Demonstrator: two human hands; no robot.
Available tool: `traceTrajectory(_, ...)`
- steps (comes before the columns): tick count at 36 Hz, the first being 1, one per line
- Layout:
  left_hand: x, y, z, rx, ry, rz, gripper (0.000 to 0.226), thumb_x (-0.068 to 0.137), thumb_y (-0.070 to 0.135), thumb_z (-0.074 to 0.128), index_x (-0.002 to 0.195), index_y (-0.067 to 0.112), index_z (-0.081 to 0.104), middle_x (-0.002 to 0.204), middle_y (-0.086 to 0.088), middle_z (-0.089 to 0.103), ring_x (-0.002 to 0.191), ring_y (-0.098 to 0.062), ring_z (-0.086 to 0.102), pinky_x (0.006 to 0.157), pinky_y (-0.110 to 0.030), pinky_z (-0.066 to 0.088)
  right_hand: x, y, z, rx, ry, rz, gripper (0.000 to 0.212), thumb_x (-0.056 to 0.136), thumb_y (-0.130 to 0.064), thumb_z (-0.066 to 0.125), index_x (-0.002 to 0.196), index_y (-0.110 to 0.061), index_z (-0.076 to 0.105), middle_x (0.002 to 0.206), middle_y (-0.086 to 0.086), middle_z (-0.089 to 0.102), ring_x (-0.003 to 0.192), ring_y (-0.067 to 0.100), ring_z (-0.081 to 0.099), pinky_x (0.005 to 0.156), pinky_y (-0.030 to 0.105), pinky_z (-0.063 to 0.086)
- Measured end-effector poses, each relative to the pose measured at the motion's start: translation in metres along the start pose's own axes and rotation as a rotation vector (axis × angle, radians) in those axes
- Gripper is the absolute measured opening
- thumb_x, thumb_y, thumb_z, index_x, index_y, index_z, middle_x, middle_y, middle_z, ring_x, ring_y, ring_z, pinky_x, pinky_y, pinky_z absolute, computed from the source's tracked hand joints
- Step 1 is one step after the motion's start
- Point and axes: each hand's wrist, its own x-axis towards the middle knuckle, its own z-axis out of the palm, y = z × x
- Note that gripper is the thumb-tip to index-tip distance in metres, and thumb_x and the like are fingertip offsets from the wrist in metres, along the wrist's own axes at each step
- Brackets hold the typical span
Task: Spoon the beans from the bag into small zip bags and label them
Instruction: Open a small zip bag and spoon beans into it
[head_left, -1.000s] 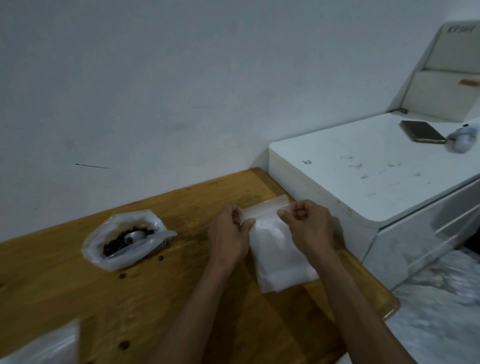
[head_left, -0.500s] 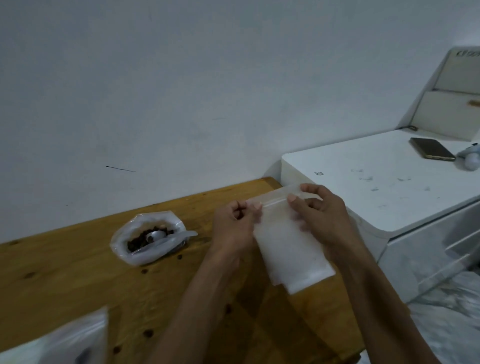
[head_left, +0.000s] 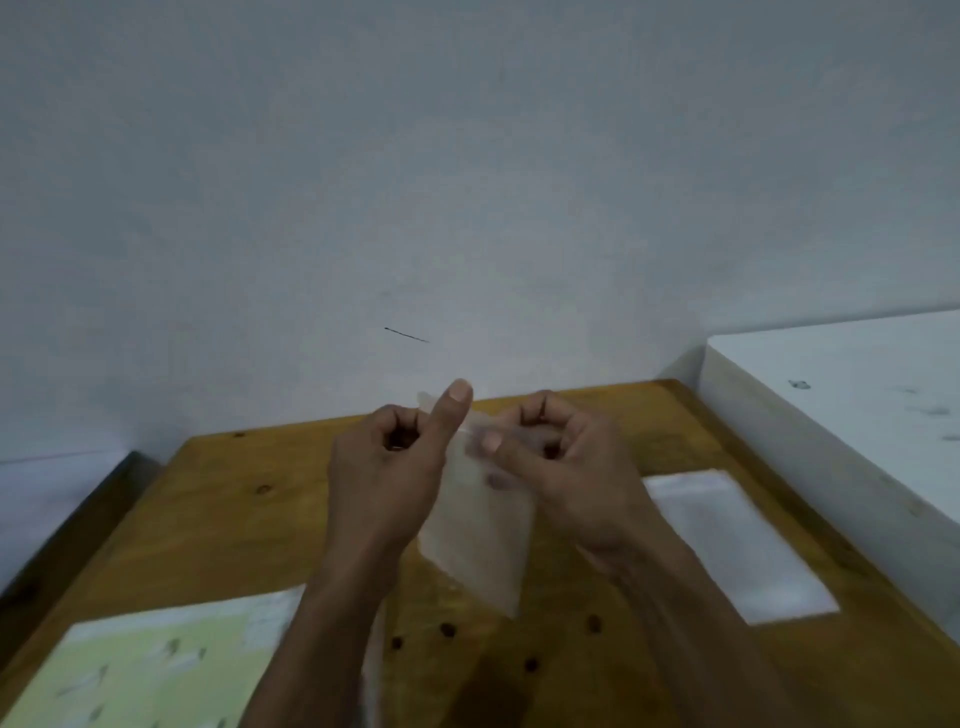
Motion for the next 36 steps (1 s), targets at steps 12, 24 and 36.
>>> traceTrajectory(12, 0.004, -0.008, -0.01, -0.23, -0.206, -0.087, 0.037, 0.088, 0.035, 0.067, 0.081, -0.001, 0.072, 0.088, -0.03, 0.068, 0.088, -0.038, 0.07, 0.088, -0.049, 0.059, 0.002, 0.004, 0.013, 0.185, -0.166, 0.1, 0.038, 0.083, -0.029, 0.072, 0.114, -0.007, 0.07, 0.108, 0.011, 0.075, 0.104, 0.024, 0.071, 0.093, 0.046, 0.056)
traceTrajectory(24, 0.006, -0.014, -0.02, -0.167, -0.251, 0.024, 0.029, 0.091, 0.03, 0.063, 0.078, 0.006, 0.07, 0.085, -0.023, 0.07, 0.092, -0.044, 0.067, 0.092, -0.054, 0.056, 0.009, 0.003, 0.014, 0.215, -0.196, 0.171, 0.02, 0.093, -0.006, 0.064, 0.111, -0.003, 0.073, 0.107, 0.018, 0.074, 0.105, 0.034, 0.07, 0.091, 0.045, 0.058)
traceTrajectory(36, 0.0, -0.007, -0.016, 0.133, -0.144, 0.093, 0.044, 0.092, 0.047, 0.062, 0.07, 0.009, 0.065, 0.061, 0.0, 0.06, 0.059, -0.013, 0.056, 0.061, -0.036, 0.047, 0.005, -0.002, 0.026, -0.686, -0.005, -0.257, 0.018, 0.096, -0.021, 0.061, 0.084, -0.016, 0.072, 0.072, -0.007, 0.069, 0.064, 0.007, 0.064, 0.055, 0.024, 0.052)
